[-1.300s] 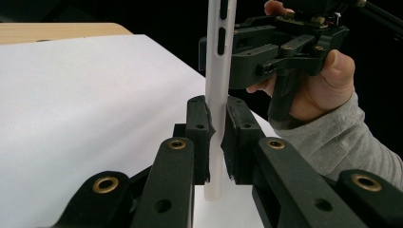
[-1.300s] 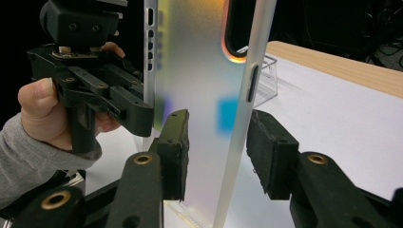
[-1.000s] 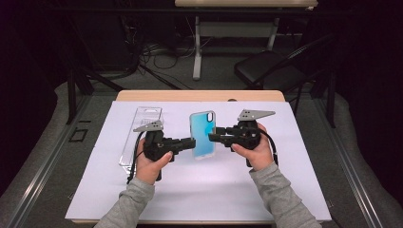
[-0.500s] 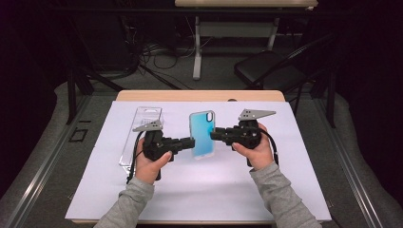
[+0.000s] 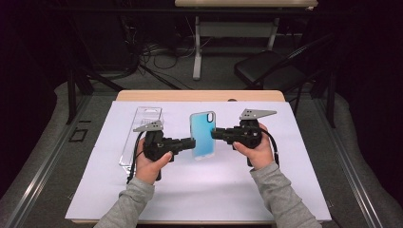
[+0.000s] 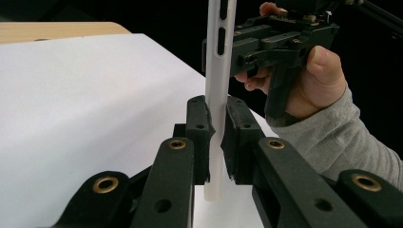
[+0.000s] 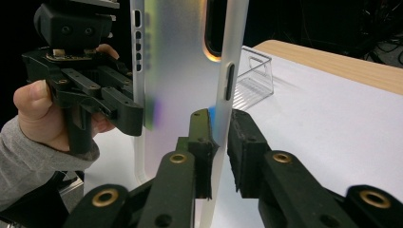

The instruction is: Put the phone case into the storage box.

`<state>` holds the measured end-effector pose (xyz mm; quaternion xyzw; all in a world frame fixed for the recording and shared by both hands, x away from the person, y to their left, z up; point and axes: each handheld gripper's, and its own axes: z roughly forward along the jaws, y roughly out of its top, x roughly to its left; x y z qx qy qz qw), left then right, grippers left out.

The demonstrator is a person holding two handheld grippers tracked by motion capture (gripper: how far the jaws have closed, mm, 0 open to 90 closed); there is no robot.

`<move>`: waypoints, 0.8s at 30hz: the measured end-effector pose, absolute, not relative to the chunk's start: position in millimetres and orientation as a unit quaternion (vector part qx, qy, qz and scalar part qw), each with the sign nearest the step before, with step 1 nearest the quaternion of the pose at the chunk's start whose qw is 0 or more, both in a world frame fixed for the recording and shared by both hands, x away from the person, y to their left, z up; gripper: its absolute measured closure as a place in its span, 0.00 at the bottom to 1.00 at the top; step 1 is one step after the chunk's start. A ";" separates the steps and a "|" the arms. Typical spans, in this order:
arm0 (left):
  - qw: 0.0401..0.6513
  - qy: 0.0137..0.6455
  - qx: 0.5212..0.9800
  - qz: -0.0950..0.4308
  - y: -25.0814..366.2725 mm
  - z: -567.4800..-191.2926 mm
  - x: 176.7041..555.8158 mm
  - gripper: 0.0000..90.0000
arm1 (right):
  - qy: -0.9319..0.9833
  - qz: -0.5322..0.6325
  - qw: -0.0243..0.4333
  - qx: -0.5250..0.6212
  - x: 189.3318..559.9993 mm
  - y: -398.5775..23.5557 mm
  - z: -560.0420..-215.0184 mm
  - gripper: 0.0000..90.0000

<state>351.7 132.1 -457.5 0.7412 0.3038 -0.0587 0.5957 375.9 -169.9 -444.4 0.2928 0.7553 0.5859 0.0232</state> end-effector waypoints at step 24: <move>0.595 0.303 0.742 -0.057 132.0 -458.5 352.1 0.91 | 0.747 0.597 0.008 0.292 378.9 -172.8 -448.0 0.93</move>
